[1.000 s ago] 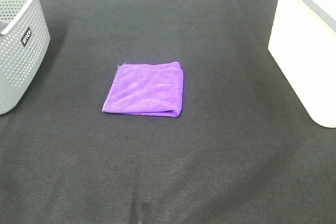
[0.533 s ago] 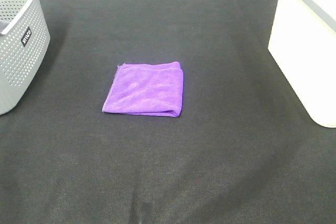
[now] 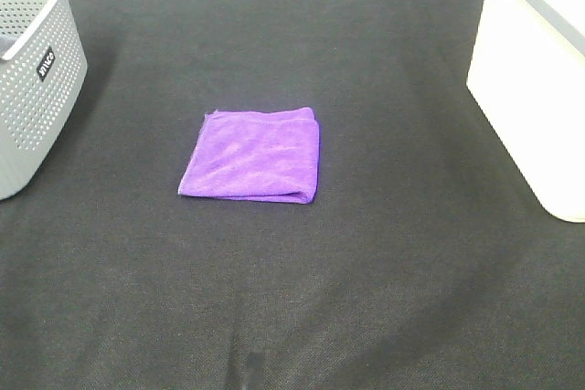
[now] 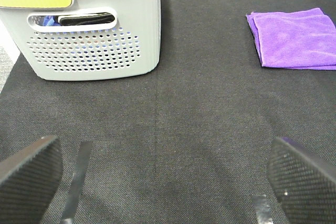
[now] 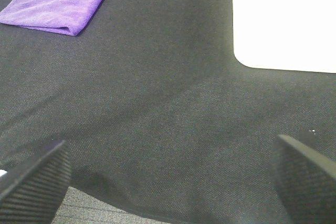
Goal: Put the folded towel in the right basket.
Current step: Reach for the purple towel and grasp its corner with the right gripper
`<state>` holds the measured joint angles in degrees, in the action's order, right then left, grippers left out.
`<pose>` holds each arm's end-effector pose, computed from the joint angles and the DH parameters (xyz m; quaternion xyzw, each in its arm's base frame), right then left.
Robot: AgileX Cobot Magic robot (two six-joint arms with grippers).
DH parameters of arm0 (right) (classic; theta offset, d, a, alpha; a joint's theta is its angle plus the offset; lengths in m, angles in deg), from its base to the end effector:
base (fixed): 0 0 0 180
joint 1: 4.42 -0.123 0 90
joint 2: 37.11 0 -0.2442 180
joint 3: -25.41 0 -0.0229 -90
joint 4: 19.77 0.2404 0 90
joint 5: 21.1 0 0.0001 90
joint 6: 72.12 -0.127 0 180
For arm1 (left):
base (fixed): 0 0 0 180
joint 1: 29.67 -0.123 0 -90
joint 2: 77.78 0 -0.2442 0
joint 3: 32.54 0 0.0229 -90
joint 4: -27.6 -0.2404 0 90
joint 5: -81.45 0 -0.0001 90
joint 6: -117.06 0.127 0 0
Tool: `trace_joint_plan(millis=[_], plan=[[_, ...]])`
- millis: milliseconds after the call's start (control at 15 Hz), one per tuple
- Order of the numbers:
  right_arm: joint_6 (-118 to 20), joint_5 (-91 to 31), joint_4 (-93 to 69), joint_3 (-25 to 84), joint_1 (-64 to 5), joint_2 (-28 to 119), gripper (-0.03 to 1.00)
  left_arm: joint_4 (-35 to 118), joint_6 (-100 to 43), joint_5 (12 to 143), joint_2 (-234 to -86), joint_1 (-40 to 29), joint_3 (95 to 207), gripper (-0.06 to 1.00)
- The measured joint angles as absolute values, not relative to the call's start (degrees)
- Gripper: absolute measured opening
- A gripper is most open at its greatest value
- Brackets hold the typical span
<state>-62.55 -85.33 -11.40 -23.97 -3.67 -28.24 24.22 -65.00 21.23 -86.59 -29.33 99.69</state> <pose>0.0577 0.0159 0.2394 -0.0710 0.8714 0.0294 0.4845 0.0600 0.0061 0.2547 -0.0137 0.8512 0.0185 0.5243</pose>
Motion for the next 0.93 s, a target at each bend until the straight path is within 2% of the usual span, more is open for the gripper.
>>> trace_joint_plan(millis=[933], plan=[[-64.7, -85.3, -12.0, -24.0, -3.7, -28.2, 0.98, 24.2, -65.0, 21.2, -86.6, -29.3, 99.7, 0.99]])
